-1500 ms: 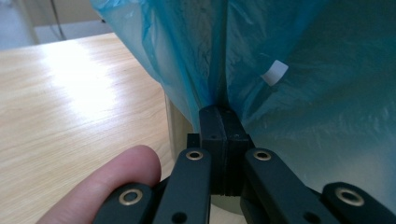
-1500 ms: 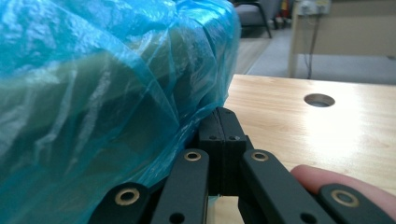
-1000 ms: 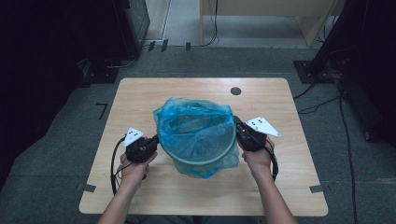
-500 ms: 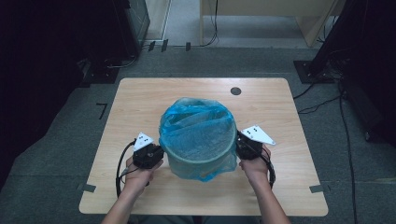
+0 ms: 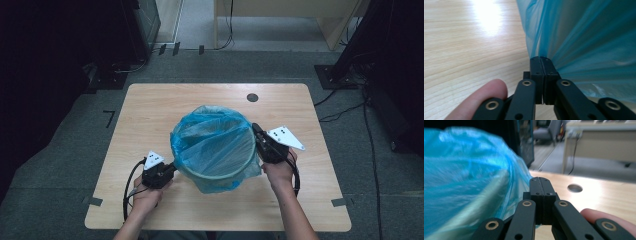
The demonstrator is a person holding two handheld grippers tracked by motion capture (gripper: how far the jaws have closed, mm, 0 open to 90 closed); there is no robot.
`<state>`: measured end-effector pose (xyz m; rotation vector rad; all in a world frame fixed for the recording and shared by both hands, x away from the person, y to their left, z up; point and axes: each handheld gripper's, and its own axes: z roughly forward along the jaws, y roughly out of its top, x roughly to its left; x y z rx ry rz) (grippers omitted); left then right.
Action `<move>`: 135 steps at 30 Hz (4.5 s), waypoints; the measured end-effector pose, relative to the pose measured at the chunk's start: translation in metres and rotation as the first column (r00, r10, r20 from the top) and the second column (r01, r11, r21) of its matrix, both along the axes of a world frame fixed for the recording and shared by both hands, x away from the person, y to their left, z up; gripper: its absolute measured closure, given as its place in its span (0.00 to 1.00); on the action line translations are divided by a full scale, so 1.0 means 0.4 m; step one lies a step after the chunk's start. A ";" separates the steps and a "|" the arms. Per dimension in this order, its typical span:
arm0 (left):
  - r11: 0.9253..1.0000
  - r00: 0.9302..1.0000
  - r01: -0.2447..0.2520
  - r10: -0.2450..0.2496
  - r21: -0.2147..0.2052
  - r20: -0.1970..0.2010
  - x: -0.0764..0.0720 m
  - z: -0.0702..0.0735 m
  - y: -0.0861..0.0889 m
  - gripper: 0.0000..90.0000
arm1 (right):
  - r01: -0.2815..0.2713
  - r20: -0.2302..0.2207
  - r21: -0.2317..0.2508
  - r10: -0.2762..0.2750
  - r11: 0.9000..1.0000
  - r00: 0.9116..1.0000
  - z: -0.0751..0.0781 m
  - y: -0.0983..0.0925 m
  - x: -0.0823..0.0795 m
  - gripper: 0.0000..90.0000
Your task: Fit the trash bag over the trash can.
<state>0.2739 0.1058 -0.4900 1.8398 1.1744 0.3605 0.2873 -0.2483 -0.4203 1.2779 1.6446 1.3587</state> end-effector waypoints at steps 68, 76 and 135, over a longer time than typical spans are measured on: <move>0.948 0.864 0.306 -0.235 -0.093 0.446 -0.164 0.092 -0.088 0.19 | -0.149 0.050 0.067 0.146 0.987 0.988 -0.105 -0.018 -0.187 1.00; 0.935 0.890 0.314 -0.229 -0.166 0.395 -0.130 0.068 -0.034 1.00 | -0.186 0.045 0.061 0.183 0.981 0.982 -0.121 -0.026 -0.183 1.00; 0.937 0.917 0.289 -0.211 -0.197 0.338 -0.085 0.041 -0.007 0.38 | -0.502 0.050 -0.015 0.502 0.865 0.864 -0.123 -0.025 -0.200 1.00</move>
